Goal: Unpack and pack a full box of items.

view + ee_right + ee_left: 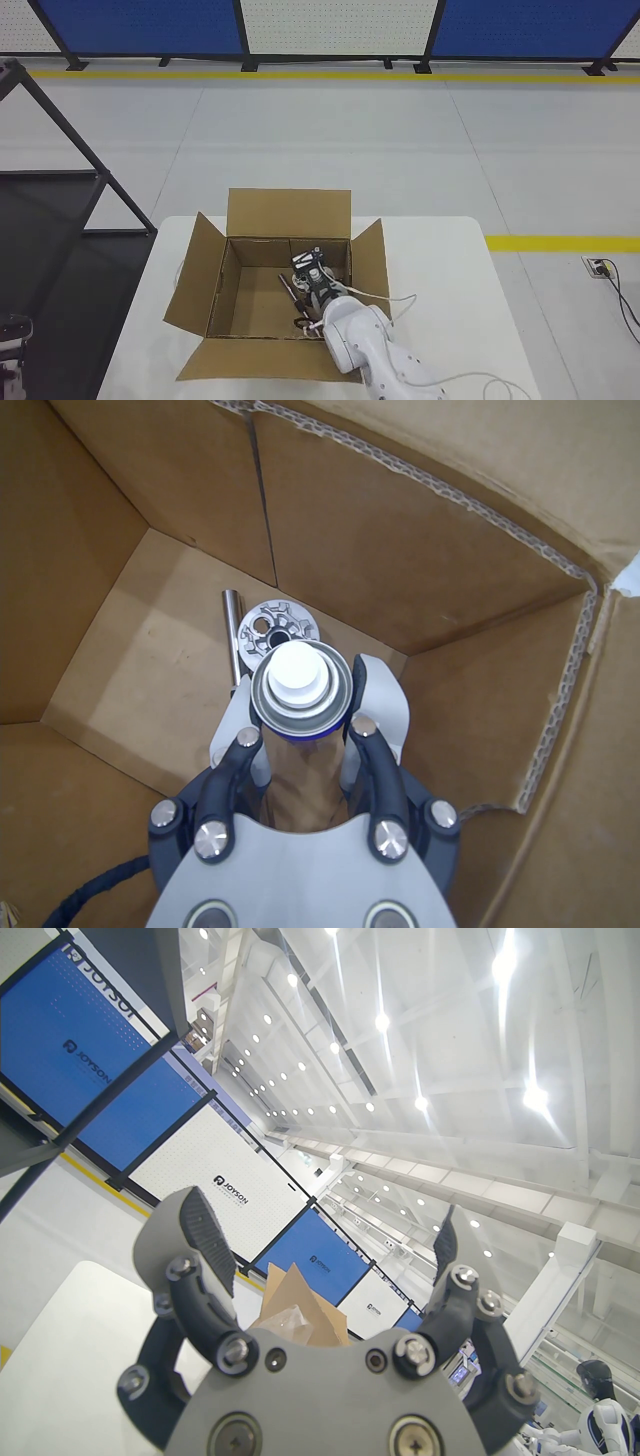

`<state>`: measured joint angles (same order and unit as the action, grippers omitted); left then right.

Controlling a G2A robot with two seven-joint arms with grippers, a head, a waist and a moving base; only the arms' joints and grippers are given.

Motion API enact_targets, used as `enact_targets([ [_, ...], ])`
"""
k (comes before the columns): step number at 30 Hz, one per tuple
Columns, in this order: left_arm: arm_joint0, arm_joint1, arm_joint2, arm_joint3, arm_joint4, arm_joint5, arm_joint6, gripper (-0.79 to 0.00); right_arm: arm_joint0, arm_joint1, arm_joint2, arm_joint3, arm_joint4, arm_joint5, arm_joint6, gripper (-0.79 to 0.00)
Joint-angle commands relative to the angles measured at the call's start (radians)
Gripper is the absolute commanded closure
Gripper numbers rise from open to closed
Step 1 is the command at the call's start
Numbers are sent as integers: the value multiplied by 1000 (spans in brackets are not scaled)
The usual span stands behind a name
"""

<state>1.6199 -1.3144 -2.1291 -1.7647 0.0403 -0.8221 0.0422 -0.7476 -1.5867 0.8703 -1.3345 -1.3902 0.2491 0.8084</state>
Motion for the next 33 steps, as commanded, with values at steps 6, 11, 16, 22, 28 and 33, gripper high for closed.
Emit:
enact_targets([
  [6,0,0,0,0,0,0,0,-785,17,-13,22,40,22,34,-18,0],
  [11,0,0,0,0,0,0,0,-785,37,-22,34,86,43,35,-20,0],
  [16,0,0,0,0,0,0,0,-785,57,-32,33,131,53,32,-15,0],
  [22,0,0,0,0,0,0,0,-785,68,-42,32,158,52,34,-7,-360],
  [28,0,0,0,0,0,0,0,-785,61,-46,41,149,40,36,-4,-379],
  [33,0,0,0,0,0,0,0,-785,39,-45,52,116,16,35,0,-379],
])
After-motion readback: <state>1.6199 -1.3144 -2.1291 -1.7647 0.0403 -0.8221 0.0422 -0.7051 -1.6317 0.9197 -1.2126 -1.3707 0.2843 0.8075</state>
